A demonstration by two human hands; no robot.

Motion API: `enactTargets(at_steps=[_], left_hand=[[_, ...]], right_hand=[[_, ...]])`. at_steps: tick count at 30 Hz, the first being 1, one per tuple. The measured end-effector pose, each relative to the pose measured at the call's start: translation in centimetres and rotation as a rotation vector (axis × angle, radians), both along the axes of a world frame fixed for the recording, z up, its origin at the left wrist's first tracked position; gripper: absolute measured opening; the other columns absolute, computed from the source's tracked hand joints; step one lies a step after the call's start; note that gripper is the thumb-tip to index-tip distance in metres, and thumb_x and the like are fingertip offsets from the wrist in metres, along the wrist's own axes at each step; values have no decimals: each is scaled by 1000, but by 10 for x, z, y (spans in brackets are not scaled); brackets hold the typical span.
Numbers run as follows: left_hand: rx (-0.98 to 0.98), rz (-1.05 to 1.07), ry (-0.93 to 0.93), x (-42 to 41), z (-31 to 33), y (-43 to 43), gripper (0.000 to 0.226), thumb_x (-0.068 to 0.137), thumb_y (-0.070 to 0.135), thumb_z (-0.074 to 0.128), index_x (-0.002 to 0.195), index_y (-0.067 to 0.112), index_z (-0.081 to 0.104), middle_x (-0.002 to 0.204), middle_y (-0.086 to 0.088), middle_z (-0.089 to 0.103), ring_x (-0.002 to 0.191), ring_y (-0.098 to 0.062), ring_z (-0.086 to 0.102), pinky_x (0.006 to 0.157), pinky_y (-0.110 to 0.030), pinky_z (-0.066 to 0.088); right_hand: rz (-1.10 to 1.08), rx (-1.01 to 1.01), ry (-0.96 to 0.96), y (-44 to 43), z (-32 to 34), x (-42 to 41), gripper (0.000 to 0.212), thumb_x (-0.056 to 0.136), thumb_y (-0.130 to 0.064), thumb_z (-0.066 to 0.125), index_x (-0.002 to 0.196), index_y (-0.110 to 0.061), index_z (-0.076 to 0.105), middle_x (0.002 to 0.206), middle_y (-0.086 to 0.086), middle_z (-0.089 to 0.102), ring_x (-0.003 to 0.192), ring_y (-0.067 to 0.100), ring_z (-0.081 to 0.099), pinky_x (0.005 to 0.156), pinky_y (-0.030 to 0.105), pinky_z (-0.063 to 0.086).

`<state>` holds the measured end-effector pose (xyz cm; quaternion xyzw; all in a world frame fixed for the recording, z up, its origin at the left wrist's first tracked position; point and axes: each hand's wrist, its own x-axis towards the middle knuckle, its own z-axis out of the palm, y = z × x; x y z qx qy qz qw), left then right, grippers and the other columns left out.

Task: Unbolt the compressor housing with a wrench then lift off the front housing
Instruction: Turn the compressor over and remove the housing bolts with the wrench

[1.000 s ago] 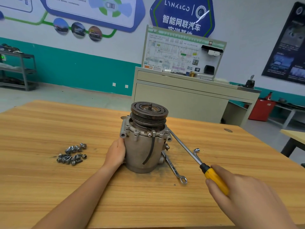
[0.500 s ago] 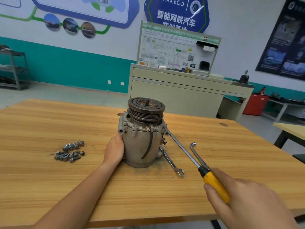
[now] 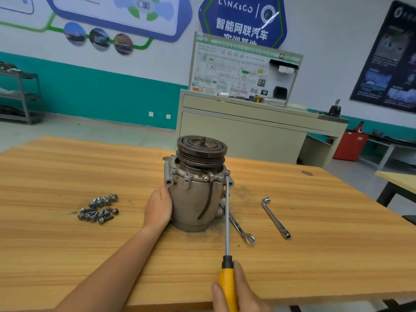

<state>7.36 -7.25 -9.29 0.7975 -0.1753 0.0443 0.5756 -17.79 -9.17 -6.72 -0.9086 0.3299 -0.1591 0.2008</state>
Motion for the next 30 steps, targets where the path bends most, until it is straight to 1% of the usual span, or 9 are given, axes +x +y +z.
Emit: enactTargets(at_steps=[2,4,8,10,12,17,20,26,30], left_hand=[[17,4,-4,1,0,-1,39,101,18,20,68,20,40,93,-12,50,86,-19,40,68,-28,22],[6,-2,0,1,-1,-1,40,101,20,20,68,21,41,90,-6,48,86,-19,40,69,-28,23],[0,-4,-15,0,0,0,41,101,17,20,66,22,40,87,-5,45,85,-18,39,65,-28,19],[-16,-10,-8,0,0,0,41,101,18,21,66,22,42,87,-5,46,85,-18,40,66,-28,21],[-48,-4,9,0,-1,0,41,101,21,22,67,20,44,86,-4,48,85,-19,42,69,-28,24],[-87,1,33,-1,-1,-2,42,100,23,22,67,18,47,74,3,49,82,-20,45,71,-28,27],[-96,7,33,-2,-1,-2,43,101,23,21,66,19,47,70,7,46,78,-19,44,70,-28,27],[-94,19,41,-8,3,1,42,101,22,22,66,17,46,70,5,45,78,-18,43,68,-28,25],[-90,11,21,-5,-2,2,42,101,22,22,67,14,46,72,1,48,77,-21,44,63,-33,26]], right_hand=[[32,57,53,-5,1,-4,67,93,-57,28,142,-32,-10,110,-16,46,98,-6,53,80,-1,33],[-11,123,-87,-15,6,-16,59,90,-56,39,138,-43,8,95,-23,47,79,-11,51,71,-5,33],[18,560,-315,-33,21,-30,34,81,-30,67,105,-46,48,96,-29,53,76,-15,53,63,-2,36],[56,689,-366,-33,32,-33,31,77,-21,70,93,-43,55,87,-25,60,70,-21,54,58,-3,37],[63,666,-325,-30,46,-33,29,79,-27,66,98,-45,53,73,-18,61,64,-13,57,55,2,40],[74,484,-158,-10,88,-19,19,86,-45,54,96,-46,38,83,-15,45,70,-3,48,52,5,36],[99,438,-95,-1,76,-8,57,89,-41,52,137,-39,21,78,-18,33,68,-1,42,54,7,31],[3,461,-158,8,41,1,46,88,-33,54,119,-48,23,69,-12,40,56,-2,47,46,4,37],[88,475,-158,23,-14,-6,62,95,-28,46,143,-29,7,79,-15,38,70,5,49,54,5,35]])
